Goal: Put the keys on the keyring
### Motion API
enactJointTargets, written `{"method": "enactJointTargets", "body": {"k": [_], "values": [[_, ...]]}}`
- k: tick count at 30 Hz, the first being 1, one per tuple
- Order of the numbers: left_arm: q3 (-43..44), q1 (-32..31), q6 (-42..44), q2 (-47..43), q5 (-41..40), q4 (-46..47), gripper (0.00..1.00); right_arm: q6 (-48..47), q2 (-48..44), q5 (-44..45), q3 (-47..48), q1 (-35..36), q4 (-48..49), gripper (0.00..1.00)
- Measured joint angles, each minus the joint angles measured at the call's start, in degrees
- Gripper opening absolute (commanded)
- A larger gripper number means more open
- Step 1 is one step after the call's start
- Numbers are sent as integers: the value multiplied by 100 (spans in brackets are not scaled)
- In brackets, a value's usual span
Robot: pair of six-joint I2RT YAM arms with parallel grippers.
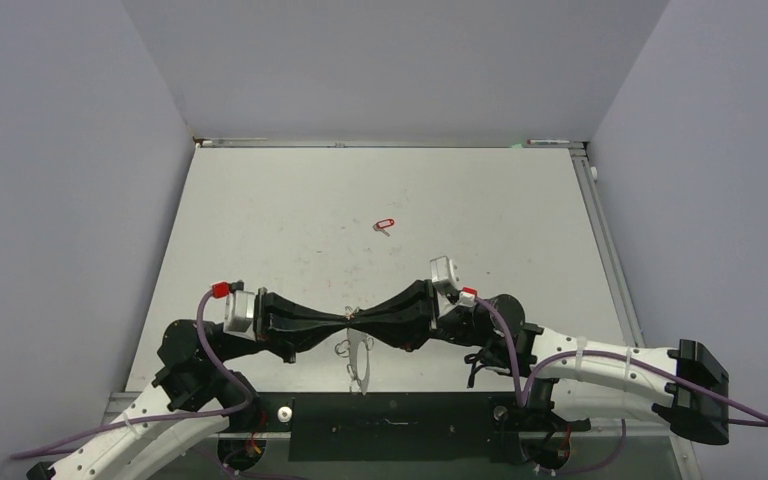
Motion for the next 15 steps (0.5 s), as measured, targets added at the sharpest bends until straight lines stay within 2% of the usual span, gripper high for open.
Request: {"method": "enactJointTargets", "body": {"k": [7, 15], "values": [[2, 0, 330, -162, -125, -398, 0, -90, -44, -63, 214, 2, -640, 32], [2, 0, 531, -166, -260, -706, 0, -299, -144, -87, 332, 2, -1287, 33]]}}
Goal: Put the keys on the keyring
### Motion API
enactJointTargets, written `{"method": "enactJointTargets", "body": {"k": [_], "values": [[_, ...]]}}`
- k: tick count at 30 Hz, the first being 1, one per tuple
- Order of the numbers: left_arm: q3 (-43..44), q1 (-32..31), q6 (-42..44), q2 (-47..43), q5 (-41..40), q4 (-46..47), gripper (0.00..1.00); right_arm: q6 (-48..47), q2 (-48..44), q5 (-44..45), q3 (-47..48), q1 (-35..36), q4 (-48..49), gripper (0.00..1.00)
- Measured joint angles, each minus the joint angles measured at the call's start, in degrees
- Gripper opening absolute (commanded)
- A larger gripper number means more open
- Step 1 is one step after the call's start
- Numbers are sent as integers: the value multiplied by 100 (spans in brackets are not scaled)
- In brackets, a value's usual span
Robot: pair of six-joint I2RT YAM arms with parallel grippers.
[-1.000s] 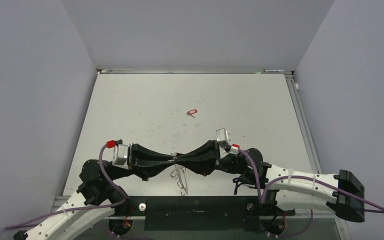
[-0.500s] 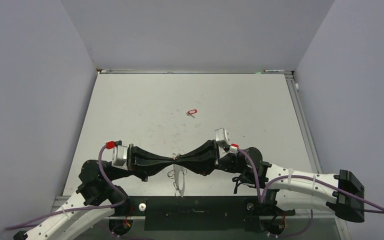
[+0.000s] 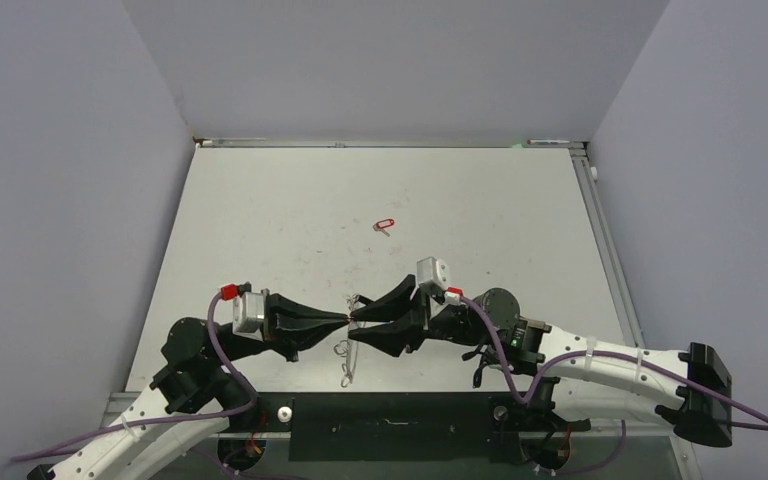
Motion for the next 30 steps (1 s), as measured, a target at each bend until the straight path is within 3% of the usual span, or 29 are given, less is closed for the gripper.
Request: {"method": "enactJointTargets", "body": {"k": [7, 16, 18, 21, 30], "values": [[2, 0, 76, -4, -17, -127, 0, -332, -52, 22, 260, 0, -691, 5], [125, 2, 179, 22, -13, -481, 2, -763, -61, 13, 457, 0, -1207, 5], [175, 2, 201, 31, -2, -573, 22, -813, -83, 7, 472, 0, -1270, 5], [181, 4, 229, 26, 26, -533, 37, -844, -122, -87, 472, 0, -1375, 5], [160, 2, -256, -98, 498, 181, 38, -763, -269, -380, 472, 2, -1294, 5]]}}
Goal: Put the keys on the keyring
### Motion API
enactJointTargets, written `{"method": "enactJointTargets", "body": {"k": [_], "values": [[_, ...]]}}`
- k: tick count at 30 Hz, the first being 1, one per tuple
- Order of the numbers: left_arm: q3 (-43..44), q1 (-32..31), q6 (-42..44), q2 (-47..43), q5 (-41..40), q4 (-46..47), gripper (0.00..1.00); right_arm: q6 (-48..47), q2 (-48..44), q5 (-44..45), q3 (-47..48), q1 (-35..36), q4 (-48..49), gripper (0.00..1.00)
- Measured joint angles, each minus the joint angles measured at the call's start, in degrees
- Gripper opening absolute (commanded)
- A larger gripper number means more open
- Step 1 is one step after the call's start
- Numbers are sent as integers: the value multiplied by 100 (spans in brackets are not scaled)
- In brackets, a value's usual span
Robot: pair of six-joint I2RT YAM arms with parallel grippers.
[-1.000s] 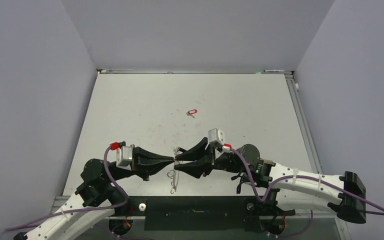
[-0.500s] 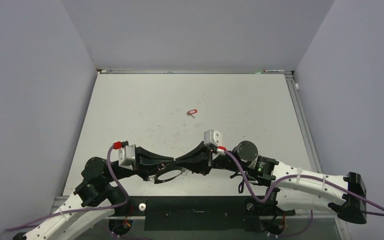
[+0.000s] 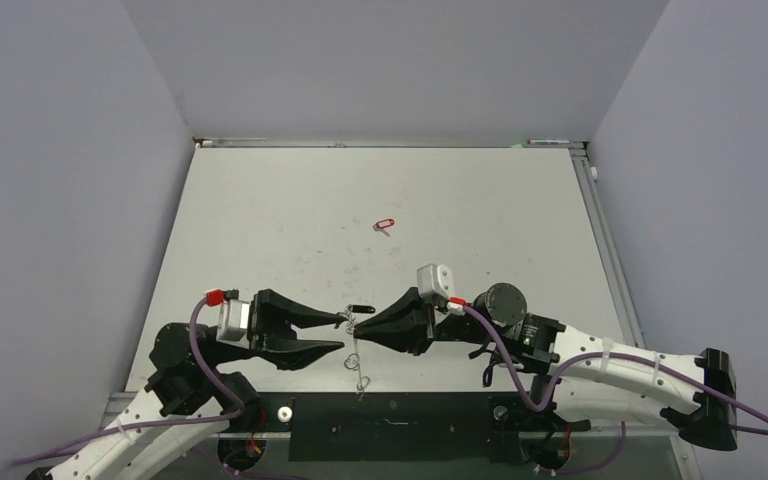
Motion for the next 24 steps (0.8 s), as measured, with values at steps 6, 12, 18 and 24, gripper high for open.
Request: {"method": "enactJointTargets", "body": {"k": [6, 12, 18, 24], "values": [[-37, 0, -282, 114, 208, 363, 30, 155, -131, -57, -2, 0, 407, 5], [-240, 0, -614, 310, 251, 872, 25, 293, -142, -160, -17, 0, 767, 5], [-323, 0, -826, 468, 254, 1237, 25, 352, -131, -201, -83, 0, 949, 5], [-382, 0, -925, 468, 227, 1567, 29, 376, -116, -201, -151, -4, 1029, 5]]}}
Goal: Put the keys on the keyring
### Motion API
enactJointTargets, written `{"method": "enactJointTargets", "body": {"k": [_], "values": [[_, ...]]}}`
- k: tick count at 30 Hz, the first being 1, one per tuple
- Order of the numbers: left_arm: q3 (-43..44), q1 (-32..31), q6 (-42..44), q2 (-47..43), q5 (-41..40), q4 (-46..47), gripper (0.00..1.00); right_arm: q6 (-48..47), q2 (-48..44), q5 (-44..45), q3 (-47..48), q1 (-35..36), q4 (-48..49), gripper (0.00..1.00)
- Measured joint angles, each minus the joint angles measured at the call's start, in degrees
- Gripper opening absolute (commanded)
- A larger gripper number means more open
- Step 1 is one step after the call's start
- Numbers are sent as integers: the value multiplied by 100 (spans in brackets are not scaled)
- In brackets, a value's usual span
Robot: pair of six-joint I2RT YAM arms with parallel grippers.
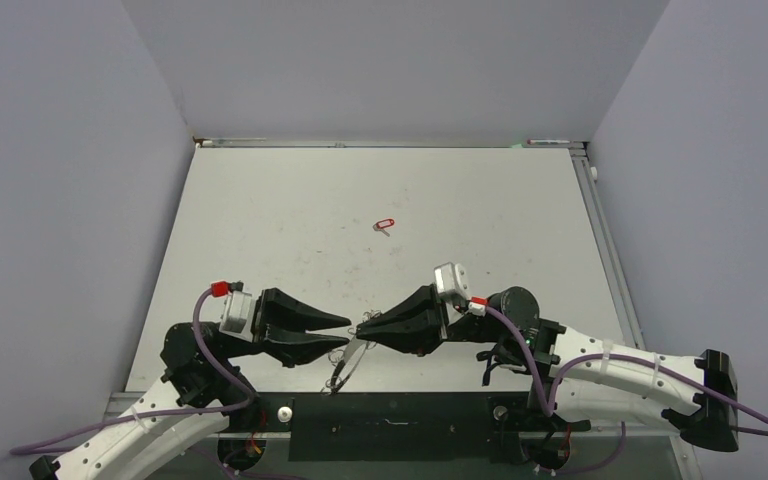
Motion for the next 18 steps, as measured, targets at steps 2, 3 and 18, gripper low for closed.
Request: {"method": "enactJointTargets", "body": {"k": [2, 3, 18], "values": [[-13, 0, -31, -4, -17, 59, 28, 2, 17, -2, -9, 0, 17, 5], [-15, 0, -42, -4, -22, 72, 28, 2, 33, -2, -9, 0, 28, 5], [-26, -4, -219, 133, -26, 151, 16, 107, 245, -103, -13, 0, 345, 5]]}}
